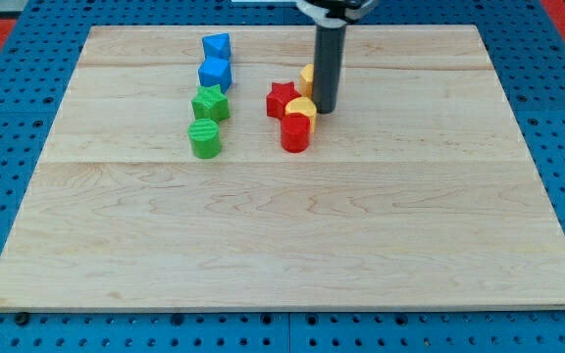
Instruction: Point at the red circle
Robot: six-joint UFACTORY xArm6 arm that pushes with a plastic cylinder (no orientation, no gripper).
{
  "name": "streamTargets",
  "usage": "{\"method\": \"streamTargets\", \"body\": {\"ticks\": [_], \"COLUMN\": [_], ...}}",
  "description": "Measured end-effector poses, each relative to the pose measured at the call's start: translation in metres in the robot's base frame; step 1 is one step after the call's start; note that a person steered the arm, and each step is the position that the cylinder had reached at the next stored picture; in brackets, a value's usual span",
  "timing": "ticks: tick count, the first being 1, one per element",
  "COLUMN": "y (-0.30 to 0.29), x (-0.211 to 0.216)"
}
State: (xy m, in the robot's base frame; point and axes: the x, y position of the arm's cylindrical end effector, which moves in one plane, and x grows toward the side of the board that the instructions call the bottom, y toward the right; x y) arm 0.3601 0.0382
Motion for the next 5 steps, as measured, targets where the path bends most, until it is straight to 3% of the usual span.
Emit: {"method": "streamTargets", "body": {"ticks": [3,4,5], "y": [-0.005,0.027,0.011], "x": [0.035,0.087,0.137]}}
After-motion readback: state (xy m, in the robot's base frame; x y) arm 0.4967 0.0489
